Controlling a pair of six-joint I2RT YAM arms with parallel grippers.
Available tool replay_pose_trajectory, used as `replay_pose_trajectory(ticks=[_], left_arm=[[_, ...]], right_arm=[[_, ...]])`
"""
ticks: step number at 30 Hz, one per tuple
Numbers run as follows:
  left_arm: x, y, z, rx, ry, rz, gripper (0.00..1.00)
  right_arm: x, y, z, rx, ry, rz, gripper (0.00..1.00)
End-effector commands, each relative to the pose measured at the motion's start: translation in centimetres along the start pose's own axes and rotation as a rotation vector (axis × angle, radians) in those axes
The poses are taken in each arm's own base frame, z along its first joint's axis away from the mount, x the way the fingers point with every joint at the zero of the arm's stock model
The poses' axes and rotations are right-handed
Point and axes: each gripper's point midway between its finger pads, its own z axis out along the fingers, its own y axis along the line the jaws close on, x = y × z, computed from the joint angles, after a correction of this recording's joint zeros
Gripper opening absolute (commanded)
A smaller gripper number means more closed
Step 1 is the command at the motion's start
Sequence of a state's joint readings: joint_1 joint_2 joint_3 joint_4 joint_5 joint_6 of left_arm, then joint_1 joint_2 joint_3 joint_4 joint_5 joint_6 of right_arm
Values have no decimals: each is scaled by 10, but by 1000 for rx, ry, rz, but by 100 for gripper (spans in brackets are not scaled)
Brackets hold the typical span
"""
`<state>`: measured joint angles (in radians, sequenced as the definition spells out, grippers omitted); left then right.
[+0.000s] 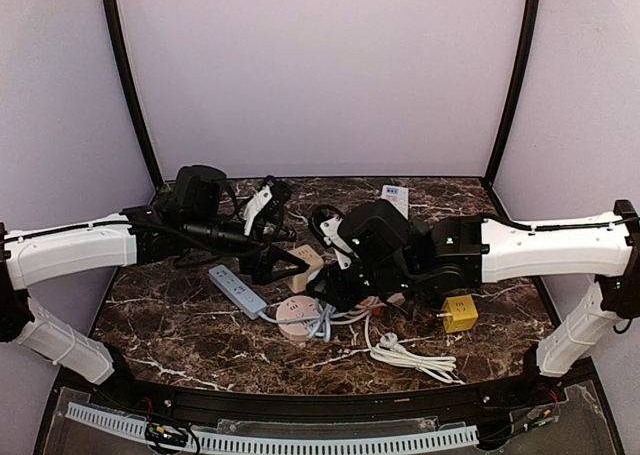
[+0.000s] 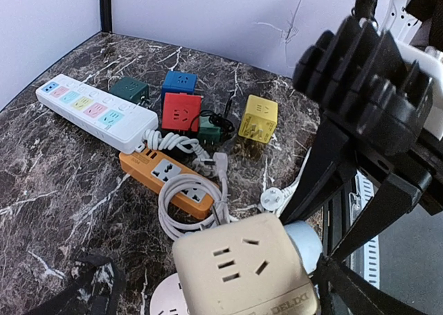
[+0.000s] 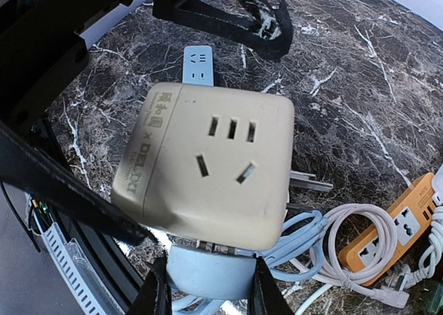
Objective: Pull the plug off the socket
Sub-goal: Remove the plug from the socket.
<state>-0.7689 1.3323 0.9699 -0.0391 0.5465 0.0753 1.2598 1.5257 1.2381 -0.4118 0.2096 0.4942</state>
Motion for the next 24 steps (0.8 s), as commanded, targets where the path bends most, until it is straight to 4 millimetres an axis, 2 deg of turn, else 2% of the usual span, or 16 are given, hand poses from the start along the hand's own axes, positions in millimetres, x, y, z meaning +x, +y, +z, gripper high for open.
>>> replay_pose_trajectory(ticks=[1, 5, 9, 12, 17, 19, 21, 22, 23, 24], left_arm=[[13, 6, 4, -56, 78, 20, 99], [15, -5, 9, -6, 86, 24, 99], [18, -4, 12, -9, 94, 13, 95], [16, -1, 12, -23, 92, 9, 78], [16, 0, 12, -29, 86, 3, 61], [17, 0, 12, -27, 88, 1, 49], [18, 1, 13, -31, 92, -1, 27], [18, 3, 13, -41, 95, -3, 22], [17, 4, 13, -48, 97, -2, 12], [18, 7, 12, -65, 101, 0, 7]], right_arm=[[-40, 13, -17, -24, -128, 29, 0], [-37, 6, -16, -1, -123, 45, 0], [-37, 6, -18, -7, -125, 45, 0], [-37, 6, -20, -13, -128, 40, 0], [-34, 6, -19, -17, -124, 32, 0], [-34, 10, -20, -34, -129, 17, 0], [-34, 16, -21, -54, -134, -18, 0], [-33, 19, -21, -64, -133, -37, 0], [-32, 22, -20, -72, -128, -59, 0], [-30, 24, -20, -77, -121, -82, 0]])
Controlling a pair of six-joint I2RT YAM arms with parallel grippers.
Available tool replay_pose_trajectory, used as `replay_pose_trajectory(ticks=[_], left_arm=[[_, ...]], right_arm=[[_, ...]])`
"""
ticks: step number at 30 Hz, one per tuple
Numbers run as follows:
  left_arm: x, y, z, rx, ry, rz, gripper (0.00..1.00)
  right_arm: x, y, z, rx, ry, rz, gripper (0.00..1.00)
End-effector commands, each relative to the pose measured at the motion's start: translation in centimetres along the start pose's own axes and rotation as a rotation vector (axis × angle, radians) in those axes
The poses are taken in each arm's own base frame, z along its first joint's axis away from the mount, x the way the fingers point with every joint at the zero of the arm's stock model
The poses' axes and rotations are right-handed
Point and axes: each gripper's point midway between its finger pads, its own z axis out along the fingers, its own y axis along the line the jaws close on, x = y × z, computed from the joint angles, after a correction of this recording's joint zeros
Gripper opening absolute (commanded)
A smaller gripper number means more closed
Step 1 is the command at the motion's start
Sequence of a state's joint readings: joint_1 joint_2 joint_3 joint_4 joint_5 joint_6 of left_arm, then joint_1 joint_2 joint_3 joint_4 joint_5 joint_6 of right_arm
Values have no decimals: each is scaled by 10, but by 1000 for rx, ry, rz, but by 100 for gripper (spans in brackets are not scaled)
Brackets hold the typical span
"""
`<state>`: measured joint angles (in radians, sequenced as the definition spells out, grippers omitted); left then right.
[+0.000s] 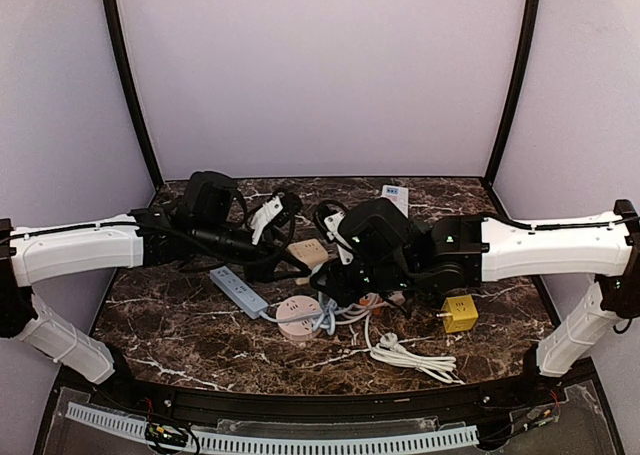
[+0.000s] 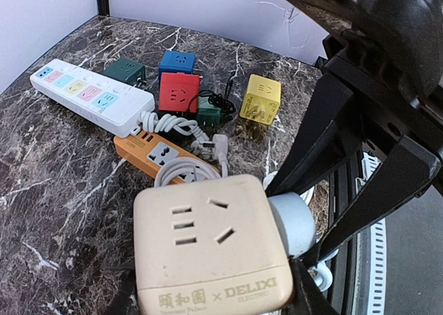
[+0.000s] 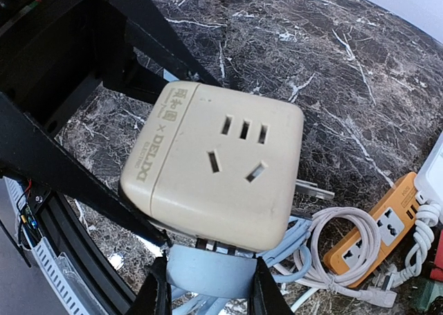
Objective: Pull the plug off the socket
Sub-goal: Remove the plug from the socket.
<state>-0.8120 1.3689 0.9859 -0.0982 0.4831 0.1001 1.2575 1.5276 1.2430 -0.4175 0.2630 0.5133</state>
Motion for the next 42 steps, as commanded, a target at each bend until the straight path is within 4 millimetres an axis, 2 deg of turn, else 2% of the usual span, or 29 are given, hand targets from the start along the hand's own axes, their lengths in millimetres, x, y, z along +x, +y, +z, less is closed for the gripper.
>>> replay_pose_trajectory(ticks=[1, 6, 9, 12, 16, 19, 23, 30, 33, 38, 42], left_arm=[[-1, 11, -2, -53, 20, -5, 2], [-4, 16, -8, -76, 4, 1, 1], [-3, 16, -8, -75, 4, 3, 1], [-1, 18, -8, -93, 7, 14, 1], [7, 31, -10, -205, 42, 53, 1], [14, 44, -12, -327, 87, 89, 1], [20, 53, -16, -427, 127, 134, 1], [18, 53, -19, -450, 128, 160, 1], [15, 51, -20, -430, 122, 152, 1], [10, 46, -19, -339, 102, 96, 1], [9, 56, -23, -312, 91, 35, 1]], right_arm=[[-22, 36, -20, -137, -92, -125, 0], [-13, 39, -20, -152, -71, -167, 0], [-14, 30, -19, -103, -77, -119, 0], [-21, 10, -21, -13, -90, 27, 0], [-22, -11, -24, 10, -95, 302, 0], [-24, -12, -24, -12, -95, 408, 0], [-26, -6, -19, -25, -82, 451, 0], [-27, 1, -15, -53, -73, 422, 0], [-32, 9, -20, -97, -111, 309, 0], [-28, 18, -26, -112, -121, 118, 0], [-20, 29, -31, -120, -110, -13, 0]])
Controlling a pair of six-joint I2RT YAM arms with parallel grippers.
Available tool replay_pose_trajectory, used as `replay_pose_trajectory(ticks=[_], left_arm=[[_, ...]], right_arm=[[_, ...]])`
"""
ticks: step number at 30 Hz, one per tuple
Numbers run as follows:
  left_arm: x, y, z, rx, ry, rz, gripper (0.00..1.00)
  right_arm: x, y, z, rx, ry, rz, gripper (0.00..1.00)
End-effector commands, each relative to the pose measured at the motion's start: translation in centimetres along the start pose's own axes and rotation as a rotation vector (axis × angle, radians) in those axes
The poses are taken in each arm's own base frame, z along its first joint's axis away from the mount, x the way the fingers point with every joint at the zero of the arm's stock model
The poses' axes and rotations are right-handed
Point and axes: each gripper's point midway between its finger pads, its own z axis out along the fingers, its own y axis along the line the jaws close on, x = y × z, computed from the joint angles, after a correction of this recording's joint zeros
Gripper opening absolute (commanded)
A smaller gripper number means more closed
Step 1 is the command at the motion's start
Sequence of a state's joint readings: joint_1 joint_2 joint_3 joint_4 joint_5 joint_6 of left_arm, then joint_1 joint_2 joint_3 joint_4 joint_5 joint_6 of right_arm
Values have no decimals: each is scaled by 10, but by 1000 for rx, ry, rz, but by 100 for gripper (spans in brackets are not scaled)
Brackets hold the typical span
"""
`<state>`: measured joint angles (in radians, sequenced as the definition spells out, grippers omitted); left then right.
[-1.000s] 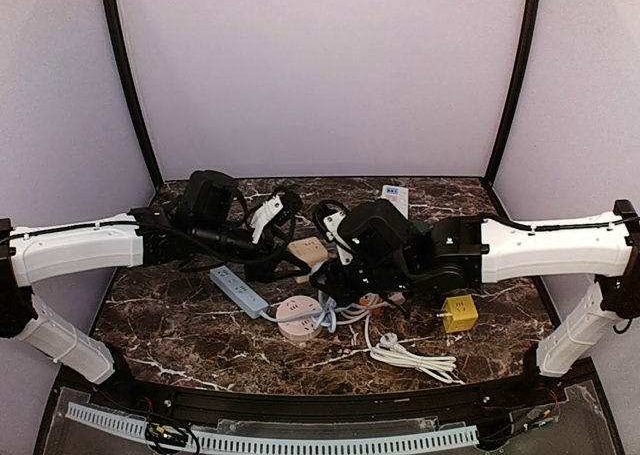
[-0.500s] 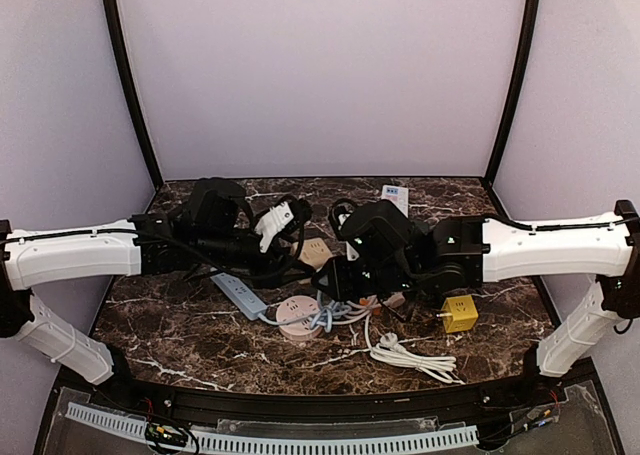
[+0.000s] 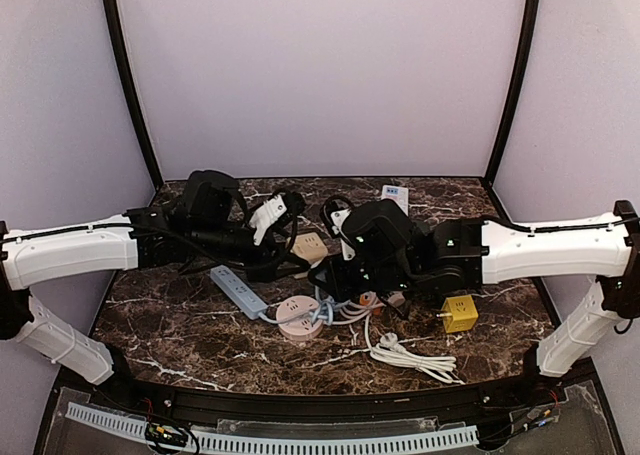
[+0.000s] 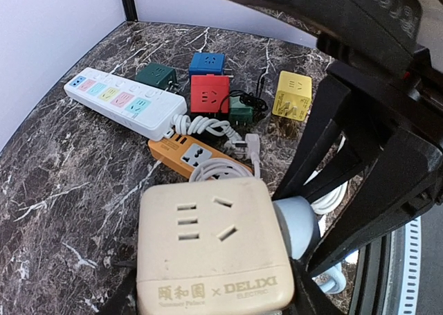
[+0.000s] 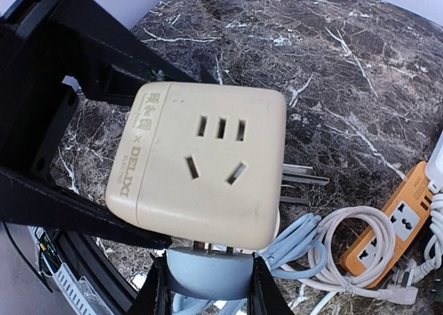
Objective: Pull the plug off the socket
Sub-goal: Remove the plug from the socket.
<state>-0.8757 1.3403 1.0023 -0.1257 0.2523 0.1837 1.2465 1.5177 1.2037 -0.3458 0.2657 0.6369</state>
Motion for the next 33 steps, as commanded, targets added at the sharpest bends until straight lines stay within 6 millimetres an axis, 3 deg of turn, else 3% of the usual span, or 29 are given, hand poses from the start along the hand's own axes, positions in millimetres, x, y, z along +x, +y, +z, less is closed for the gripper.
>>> replay_pose_trajectory(ticks=[1, 7, 18, 25, 29, 33], left_arm=[[20, 47, -10, -121, 82, -91, 1], [14, 50, -13, -54, 54, -144, 1], [19, 55, -12, -70, 64, -147, 1], [34, 72, -12, -202, 125, -114, 1], [36, 62, -9, -225, 144, -52, 1], [34, 51, -8, -235, 138, 0, 1]], right_arm=[[-9, 37, -34, -125, -58, -179, 0], [1, 42, -41, -174, -63, -268, 0], [-3, 44, -48, -199, -91, -256, 0], [-22, 44, -57, -170, -116, -113, 0], [-24, 33, -53, -136, -95, 19, 0], [-18, 9, -44, -80, -56, 219, 0]])
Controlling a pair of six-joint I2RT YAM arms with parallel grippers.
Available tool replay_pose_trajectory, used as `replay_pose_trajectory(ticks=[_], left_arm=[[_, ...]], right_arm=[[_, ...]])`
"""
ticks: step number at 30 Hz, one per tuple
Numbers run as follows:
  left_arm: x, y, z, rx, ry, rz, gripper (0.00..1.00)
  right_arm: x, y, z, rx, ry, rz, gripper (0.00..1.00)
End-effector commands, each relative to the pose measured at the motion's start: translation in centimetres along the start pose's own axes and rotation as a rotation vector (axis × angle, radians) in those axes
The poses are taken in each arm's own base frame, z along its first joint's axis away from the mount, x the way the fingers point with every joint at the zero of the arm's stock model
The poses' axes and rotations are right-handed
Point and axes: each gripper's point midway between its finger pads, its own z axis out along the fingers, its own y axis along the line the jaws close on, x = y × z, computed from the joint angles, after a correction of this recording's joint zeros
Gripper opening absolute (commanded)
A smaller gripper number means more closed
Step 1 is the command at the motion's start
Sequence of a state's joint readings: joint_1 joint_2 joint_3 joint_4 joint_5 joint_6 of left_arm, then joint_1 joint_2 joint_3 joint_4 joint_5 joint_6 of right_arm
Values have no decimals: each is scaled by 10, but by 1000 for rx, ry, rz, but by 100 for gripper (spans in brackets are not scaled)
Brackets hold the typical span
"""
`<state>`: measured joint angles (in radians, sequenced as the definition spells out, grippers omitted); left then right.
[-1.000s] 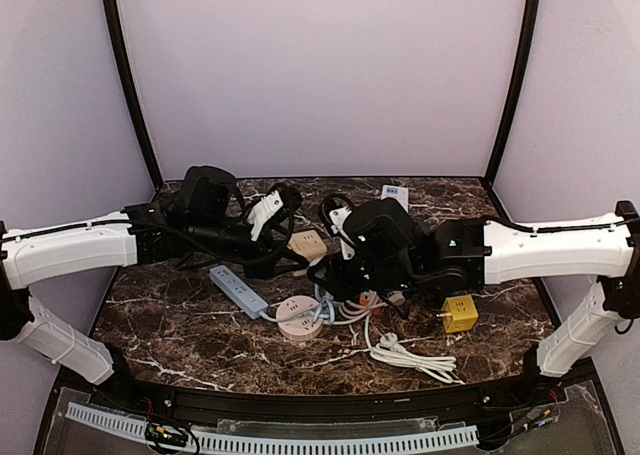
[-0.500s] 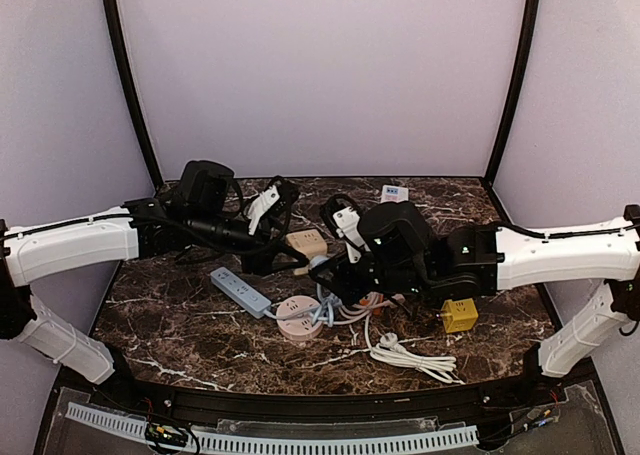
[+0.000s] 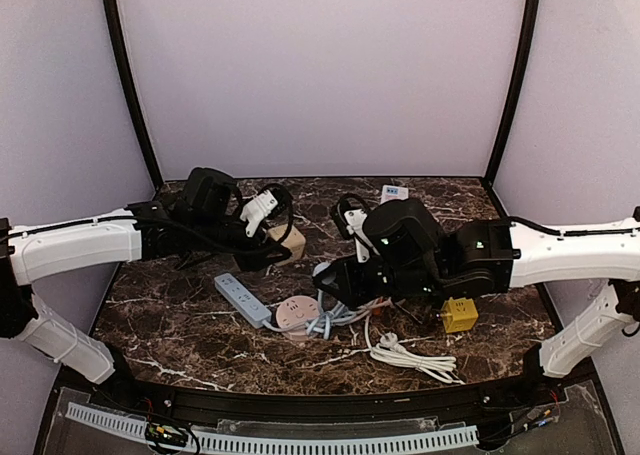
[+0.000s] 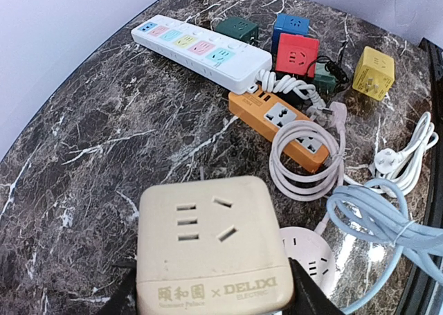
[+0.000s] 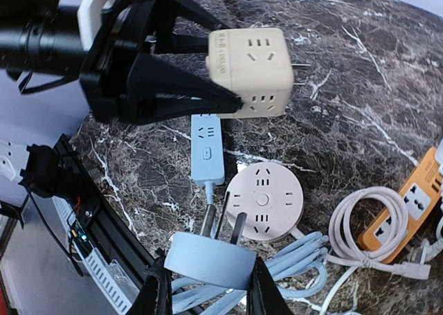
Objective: Pull the plug off the socket
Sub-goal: Remove the plug from the socket, then place the socket at the center of the board.
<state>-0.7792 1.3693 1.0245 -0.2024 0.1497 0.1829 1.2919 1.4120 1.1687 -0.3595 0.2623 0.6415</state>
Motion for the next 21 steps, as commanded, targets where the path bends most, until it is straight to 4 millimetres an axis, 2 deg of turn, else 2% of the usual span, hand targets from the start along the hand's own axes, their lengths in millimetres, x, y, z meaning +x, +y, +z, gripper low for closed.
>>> replay_pose_trajectory(ticks=[1, 7, 11, 12, 16, 21], left_arm=[[5, -1, -5, -81, 12, 73, 1], [-5, -9, -12, -44, -34, 65, 1], [-10, -22, -11, 36, -37, 31, 1], [-4, -25, -7, 55, -3, 13, 1], [3, -36, 2, 126, 34, -93, 1], [24, -27, 7, 56, 104, -199, 1]], right_arm=[[-17, -9, -10, -1, -37, 255, 0], [-13, -21, -12, 9, -41, 257, 0], [10, -58, 2, 76, 25, 327, 0], [18, -67, 7, 95, 46, 342, 0], [38, -90, 24, 154, 112, 357, 0], [49, -103, 45, 189, 175, 311, 13]])
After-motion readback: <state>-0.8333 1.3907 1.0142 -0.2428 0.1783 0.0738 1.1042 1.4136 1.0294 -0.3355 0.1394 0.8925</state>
